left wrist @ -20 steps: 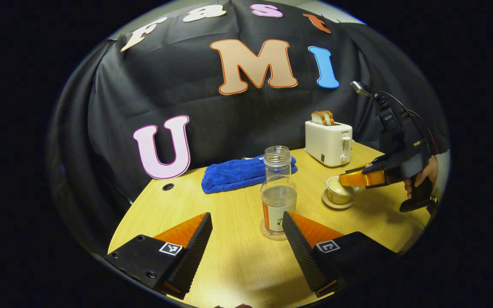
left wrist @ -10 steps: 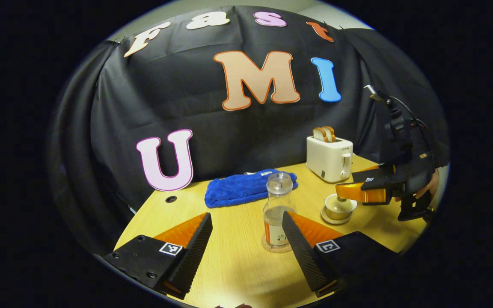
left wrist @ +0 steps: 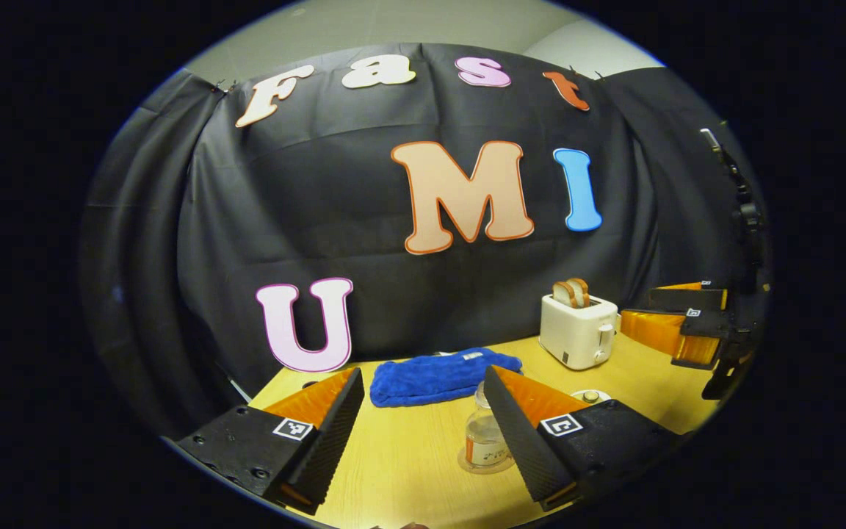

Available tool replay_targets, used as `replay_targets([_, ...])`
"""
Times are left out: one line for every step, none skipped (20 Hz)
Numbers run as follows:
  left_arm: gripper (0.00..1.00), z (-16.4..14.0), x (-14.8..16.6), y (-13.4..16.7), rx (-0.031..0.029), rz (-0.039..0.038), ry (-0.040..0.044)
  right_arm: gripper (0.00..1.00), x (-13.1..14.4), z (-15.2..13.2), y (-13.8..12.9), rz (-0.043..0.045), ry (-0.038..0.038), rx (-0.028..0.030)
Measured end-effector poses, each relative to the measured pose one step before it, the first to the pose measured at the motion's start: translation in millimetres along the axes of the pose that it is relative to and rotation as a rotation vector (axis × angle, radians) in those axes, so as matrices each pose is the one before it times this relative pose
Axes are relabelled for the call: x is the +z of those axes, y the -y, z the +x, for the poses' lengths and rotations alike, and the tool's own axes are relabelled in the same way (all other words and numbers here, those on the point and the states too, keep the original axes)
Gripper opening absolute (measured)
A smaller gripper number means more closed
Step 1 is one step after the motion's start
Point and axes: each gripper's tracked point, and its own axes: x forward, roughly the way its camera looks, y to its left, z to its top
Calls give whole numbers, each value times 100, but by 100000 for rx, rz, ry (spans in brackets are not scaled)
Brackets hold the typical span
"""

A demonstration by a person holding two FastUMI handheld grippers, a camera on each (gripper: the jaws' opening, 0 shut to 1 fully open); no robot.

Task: Open the teacup lid with one hand, grasp the water bottle and pour water into the teacup with the other hand; after pouring, place the water bottle on the coaster and then close the teacup lid.

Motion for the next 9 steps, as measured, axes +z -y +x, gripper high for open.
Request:
replay_targets([96,-268,482,-300,1572,-254,1393,98,266,-617,169,315,1557,-1377])
replay_targets([96,-338,534,-65,1491,-592,1502,96,259,-467,10,819,1008,-905])
replay_targets([95,-284,553,-143,1313,-679,1651,95,86,-503,-52,936,440,-825])
replay_targets([95,-80,227,-128,916,-770,1058,94,-64,-329,9,796,-60,-659])
replay_targets([95,-168,139,-149,558,-710,702,94,-185,-220,-44,703,-429,-178])
replay_targets([95,41,-88,16,106,-348,-191,93,-205,-137,-214,292,-617,440])
replay_targets([95,172,-229,-27,30,-6,-537,94,-64,-27,-37,-259,-441,216])
replay_targets([95,182,-157,-38,12,-187,-811,94,-80,18,75,-629,-299,-236])
replay_targets([95,43,-169,-151,-116,-556,-438,94,-50,-52,217,-342,-155,-499])
